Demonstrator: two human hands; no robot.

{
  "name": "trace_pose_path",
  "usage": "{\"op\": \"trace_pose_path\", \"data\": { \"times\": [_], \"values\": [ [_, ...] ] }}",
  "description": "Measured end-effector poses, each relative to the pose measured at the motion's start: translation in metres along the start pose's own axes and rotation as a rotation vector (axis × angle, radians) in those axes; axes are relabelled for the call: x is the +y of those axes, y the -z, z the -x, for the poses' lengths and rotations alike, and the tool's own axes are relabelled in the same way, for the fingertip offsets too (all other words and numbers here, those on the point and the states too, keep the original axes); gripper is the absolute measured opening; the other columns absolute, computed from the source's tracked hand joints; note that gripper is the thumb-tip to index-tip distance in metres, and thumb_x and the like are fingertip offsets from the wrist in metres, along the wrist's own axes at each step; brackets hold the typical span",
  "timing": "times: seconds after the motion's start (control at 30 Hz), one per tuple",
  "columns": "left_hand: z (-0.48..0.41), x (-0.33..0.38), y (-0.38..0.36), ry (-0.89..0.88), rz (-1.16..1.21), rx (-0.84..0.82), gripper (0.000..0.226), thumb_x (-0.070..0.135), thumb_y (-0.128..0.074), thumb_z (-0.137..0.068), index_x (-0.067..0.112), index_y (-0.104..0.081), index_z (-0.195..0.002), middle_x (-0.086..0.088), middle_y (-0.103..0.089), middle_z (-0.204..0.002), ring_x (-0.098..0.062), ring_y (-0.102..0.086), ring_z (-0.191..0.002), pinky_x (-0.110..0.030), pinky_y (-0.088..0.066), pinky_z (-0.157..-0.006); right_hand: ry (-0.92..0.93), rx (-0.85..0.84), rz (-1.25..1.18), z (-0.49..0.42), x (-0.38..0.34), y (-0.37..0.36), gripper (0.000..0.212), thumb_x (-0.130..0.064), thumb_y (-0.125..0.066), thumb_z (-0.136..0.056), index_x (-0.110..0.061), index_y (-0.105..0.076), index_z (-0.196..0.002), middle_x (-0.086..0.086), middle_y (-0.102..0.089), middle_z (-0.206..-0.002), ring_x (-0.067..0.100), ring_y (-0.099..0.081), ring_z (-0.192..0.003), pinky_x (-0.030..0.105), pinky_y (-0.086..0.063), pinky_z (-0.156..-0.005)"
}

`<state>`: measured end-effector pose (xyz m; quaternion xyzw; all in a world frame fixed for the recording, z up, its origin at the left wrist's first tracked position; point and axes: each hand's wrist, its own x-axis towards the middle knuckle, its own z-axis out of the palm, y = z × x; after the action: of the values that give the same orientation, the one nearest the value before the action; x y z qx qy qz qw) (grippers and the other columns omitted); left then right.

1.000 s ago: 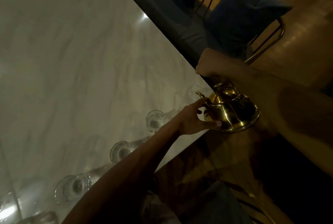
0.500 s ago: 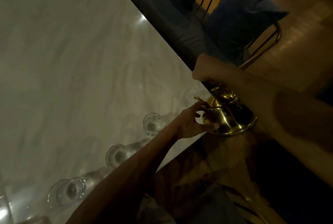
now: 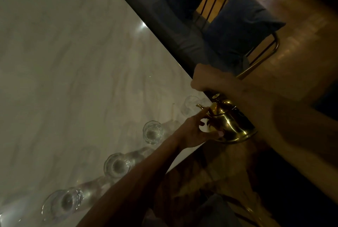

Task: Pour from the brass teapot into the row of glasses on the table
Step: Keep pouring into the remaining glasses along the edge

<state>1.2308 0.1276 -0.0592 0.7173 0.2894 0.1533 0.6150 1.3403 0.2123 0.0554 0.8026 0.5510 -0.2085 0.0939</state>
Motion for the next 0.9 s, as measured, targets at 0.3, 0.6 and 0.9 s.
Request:
{"op": "trace_pose_path", "data": {
  "times": [0.3, 0.6, 0.9],
  "values": [
    [-0.002, -0.001, -0.007, 0.009, 0.047, 0.008, 0.076, 0.027, -0.076, -0.089, 0.032, -0.036, -0.153, 0.015, -0.049, -0.14, -0.001, -0.046, -0.119, -0.003, -0.038, -0.082, 0.02, 0.013, 0.053, 0.001, 0.0, -0.005, 0.024, -0.013, -0.057, -0.095, -0.011, -0.048, -0.073, 0.004, -0.051, -0.072, 0.014, -0.048, -0.059, 0.025, -0.038, -0.053],
    [-0.004, -0.003, -0.008, -0.008, 0.023, 0.015, 0.072, 0.021, -0.075, -0.091, 0.026, -0.038, -0.152, 0.016, -0.049, -0.136, 0.005, -0.049, -0.108, 0.006, -0.038, -0.074, 0.029, 0.016, 0.071, 0.003, 0.001, -0.005, 0.025, -0.013, -0.057, -0.094, -0.012, -0.047, -0.072, 0.002, -0.05, -0.07, 0.014, -0.048, -0.057, 0.025, -0.039, -0.05],
    [-0.005, -0.007, -0.013, -0.007, 0.006, 0.003, 0.071, 0.03, -0.077, -0.088, 0.036, -0.041, -0.15, 0.014, -0.051, -0.148, -0.003, -0.047, -0.135, -0.024, -0.047, -0.102, 0.039, 0.012, 0.079, 0.006, 0.003, -0.005, 0.027, -0.015, -0.057, -0.095, -0.013, -0.044, -0.071, 0.002, -0.05, -0.07, 0.014, -0.048, -0.058, 0.025, -0.038, -0.051]
  ]
}}
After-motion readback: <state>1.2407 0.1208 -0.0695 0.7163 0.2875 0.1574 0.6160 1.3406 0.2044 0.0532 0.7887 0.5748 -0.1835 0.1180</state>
